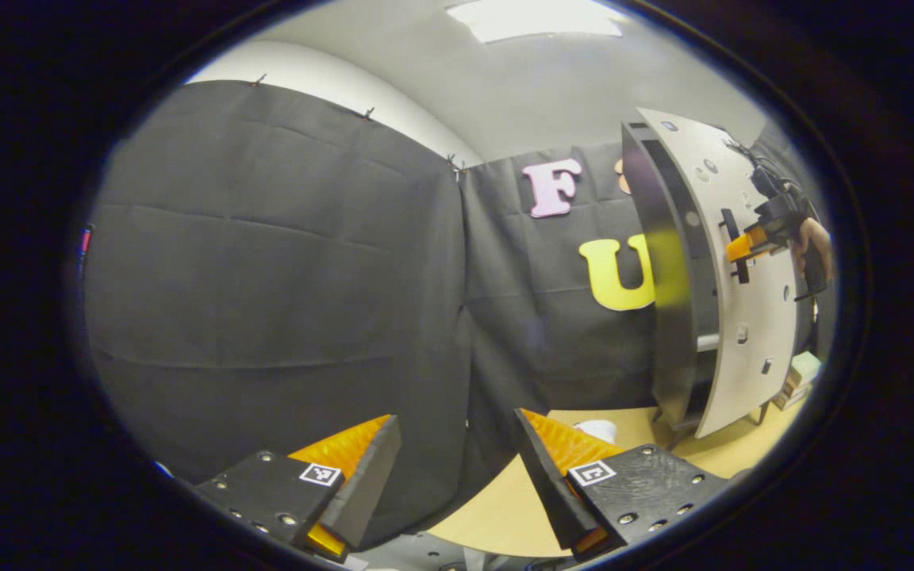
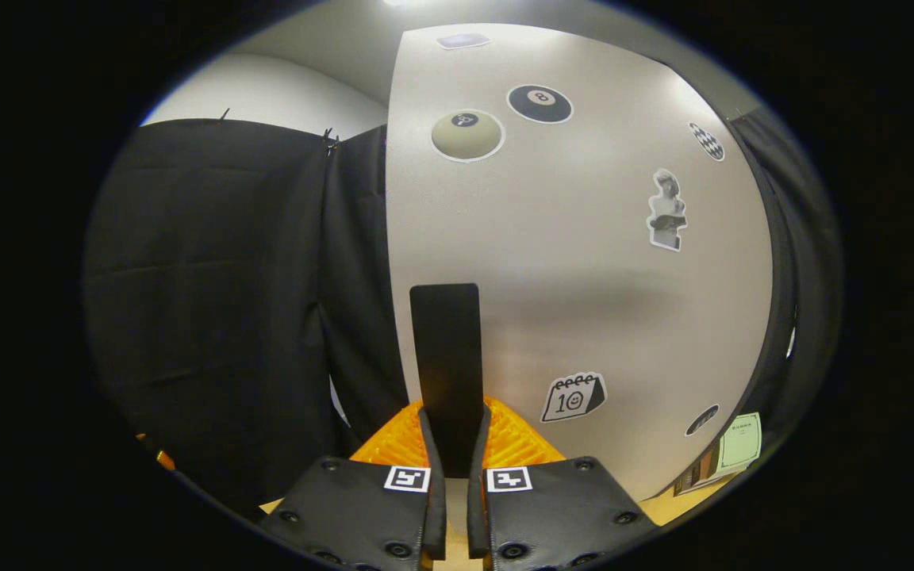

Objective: Open the cabinet door with the right hand, grasp the bottle in the cabinet with the left hand and place it on the coaster, then close the cabinet door with the right hand.

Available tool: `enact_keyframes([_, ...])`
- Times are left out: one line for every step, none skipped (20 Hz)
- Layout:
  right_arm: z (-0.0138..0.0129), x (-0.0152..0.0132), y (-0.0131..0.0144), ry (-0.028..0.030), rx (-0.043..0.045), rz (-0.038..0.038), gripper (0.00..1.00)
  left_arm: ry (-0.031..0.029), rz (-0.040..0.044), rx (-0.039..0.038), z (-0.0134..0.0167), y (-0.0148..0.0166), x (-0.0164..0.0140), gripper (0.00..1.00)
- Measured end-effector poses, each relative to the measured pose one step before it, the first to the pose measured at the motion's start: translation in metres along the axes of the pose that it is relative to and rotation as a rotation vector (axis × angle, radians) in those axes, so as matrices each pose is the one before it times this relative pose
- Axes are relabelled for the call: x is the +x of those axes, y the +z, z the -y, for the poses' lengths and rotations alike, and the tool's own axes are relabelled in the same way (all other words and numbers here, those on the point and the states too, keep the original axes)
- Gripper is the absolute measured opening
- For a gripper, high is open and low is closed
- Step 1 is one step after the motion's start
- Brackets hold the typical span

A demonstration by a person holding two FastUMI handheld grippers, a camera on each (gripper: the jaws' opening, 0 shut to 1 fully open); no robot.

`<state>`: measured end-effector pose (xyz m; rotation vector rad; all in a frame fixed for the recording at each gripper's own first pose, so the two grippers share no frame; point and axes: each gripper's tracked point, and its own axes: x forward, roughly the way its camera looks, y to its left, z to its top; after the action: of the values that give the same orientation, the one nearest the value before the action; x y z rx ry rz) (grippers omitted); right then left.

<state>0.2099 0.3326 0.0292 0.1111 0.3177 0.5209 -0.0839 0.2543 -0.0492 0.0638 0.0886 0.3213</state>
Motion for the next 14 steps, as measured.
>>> enact_keyframes([0.00181, -0.00161, -0.00074, 0.01128, 0.00228, -0.00608, 0.12, -0.01977, -0.00587, -0.00700, 0.00834, 0.00077, 0.00538, 0.87])
enact_keyframes([0.00154, -0.00355, -0.00052, 0.01141, 0.00179, -0.00726, 0.11, -0.02461, -0.00352, -0.01227, 0.01006, 0.00045, 0.00480, 0.87])
enact_keyframes([0.00201, -0.00364, -0.00125, 0.01245, -0.00130, -0.00415, 0.12, -0.02989, 0.00061, -0.01518, 0.01351, 0.00216, 0.00538, 0.87])
enact_keyframes([0.00091, -0.00285, -0.00062, 0.01183, -0.00101, 0.00243, 0.12, -0.02786, 0.00337, -0.00927, 0.01314, 0.00143, 0.00505, 0.87])
enact_keyframes([0.00150, -0.00237, 0.00003, 0.01282, 0.00029, 0.00076, 0.12, -0.01451, 0.00573, 0.00188, 0.01158, 0.00279, 0.00528, 0.88])
enact_keyframes([0.00079, -0.00064, -0.00065, 0.01219, 0.00180, -0.00104, 0.11, -0.00586, 0.01017, 0.00503, 0.00924, 0.00473, 0.00194, 0.87])
enact_keyframes([0.00151, -0.00113, 0.00012, 0.01131, -0.00030, -0.00067, 0.11, -0.00559, 0.01492, -0.00063, 0.01099, 0.00684, 0.00099, 0.87])
enact_keyframes([0.00067, -0.00122, 0.00012, 0.01057, -0.00295, 0.00303, 0.12, -0.00842, 0.01501, -0.00594, 0.01323, 0.00470, -0.00090, 0.87])
enact_keyframes([0.00228, -0.00205, -0.00018, 0.01297, -0.00810, -0.00009, 0.11, -0.01297, 0.00899, -0.00796, 0.01485, 0.00366, 0.00078, 0.87])
enact_keyframes([0.00133, -0.00342, -0.00113, 0.01392, -0.00812, -0.00402, 0.11, -0.01556, -0.00405, -0.00472, 0.01605, 0.00004, 0.00070, 0.87])
enact_keyframes([0.00067, -0.00323, -0.00065, 0.01268, -0.00413, -0.00352, 0.11, -0.01867, -0.00294, -0.00091, 0.01686, 0.00157, 0.00211, 0.87])
enact_keyframes([0.00071, -0.00285, 0.00007, 0.01284, -0.00293, 0.00146, 0.11, -0.02111, 0.00483, 0.00382, 0.01736, 0.00218, 0.00022, 0.87])
enact_keyframes([0.00112, -0.00258, -0.00009, 0.01200, 0.00074, 0.00440, 0.11, -0.01469, 0.00590, 0.01151, 0.01484, 0.00311, 0.00197, 0.87])
enact_keyframes([0.00188, -0.00151, 0.00004, 0.01184, 0.00358, 0.00246, 0.11, -0.01018, 0.00109, 0.01378, 0.01317, 0.00314, -0.00021, 0.87])
